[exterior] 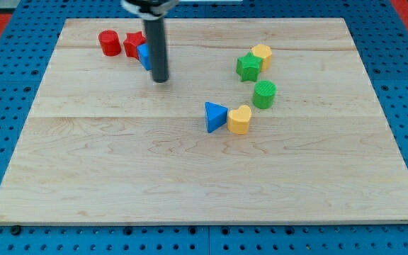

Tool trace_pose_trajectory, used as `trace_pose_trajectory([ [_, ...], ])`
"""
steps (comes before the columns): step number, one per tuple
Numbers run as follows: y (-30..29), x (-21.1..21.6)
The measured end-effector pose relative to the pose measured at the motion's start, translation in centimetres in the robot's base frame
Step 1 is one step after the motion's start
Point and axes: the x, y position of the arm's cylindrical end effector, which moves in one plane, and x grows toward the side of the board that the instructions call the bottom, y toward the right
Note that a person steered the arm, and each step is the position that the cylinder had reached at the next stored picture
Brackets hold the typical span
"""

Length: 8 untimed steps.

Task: Place the blue cube right to the red star

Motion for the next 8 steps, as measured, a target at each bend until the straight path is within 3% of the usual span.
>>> trace_pose_trajectory([
  [1,-5.7,-1.0],
  [2,-6.2,-2.8],
  [6,2.5,-2.9],
  [8,3.0,-3.0],
])
